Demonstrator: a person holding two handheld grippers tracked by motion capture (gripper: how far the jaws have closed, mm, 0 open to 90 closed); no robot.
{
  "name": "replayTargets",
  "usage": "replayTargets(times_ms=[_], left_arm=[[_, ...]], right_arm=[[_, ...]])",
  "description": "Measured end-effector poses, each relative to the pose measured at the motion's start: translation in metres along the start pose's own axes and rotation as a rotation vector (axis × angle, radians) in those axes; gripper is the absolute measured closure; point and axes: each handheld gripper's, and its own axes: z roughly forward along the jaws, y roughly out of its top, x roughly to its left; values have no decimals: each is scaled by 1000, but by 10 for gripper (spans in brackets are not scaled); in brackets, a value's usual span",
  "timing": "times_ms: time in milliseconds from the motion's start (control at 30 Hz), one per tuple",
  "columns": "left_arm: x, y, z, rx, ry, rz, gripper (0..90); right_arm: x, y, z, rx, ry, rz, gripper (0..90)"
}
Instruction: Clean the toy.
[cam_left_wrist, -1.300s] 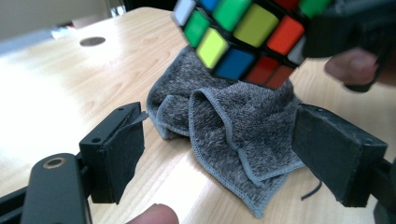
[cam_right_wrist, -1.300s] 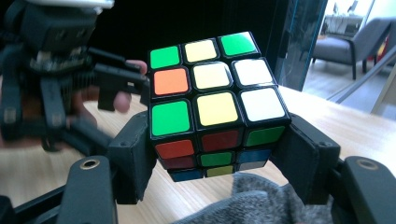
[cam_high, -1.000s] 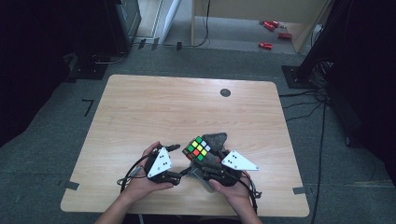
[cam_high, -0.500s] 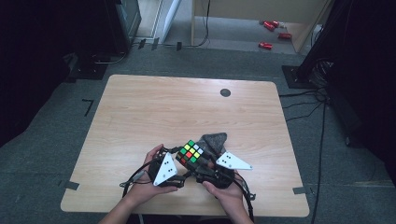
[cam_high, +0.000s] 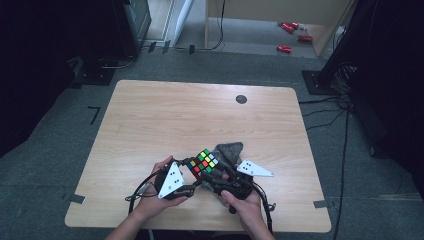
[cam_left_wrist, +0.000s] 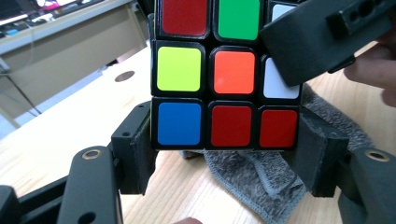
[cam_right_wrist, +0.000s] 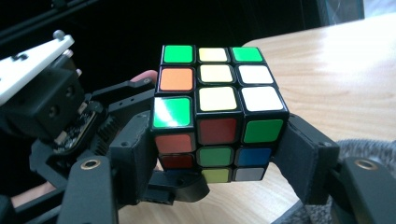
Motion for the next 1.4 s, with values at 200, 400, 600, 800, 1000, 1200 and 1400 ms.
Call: replayTargets(times_ms=[200,400,600,800,1000,1200,1400], left_arm=[[-9,3,3,19,70,30,321],[-8,1,6,32,53,-15,306],[-3,1,1,-1,37,-41,334],[7,-3,-1,6,40,-65,338],[22,-8,-6,12,13,-149,338],[37,-12,-12,-15,-59,-252,338],[42,-14,-11,-3,-116,-283,337]], right_arm=[[4,-3,1,-18,-35,53,346],[12,-7,5,1,-48,47,347],[12,-6,6,-21,-26,28,342],[5,2,-3,-16,0,3,294],[-8,12,-17,-50,-100,-102,308],[-35,6,-16,137,-263,-300,301],[-44,-11,-2,294,-323,-451,248]])
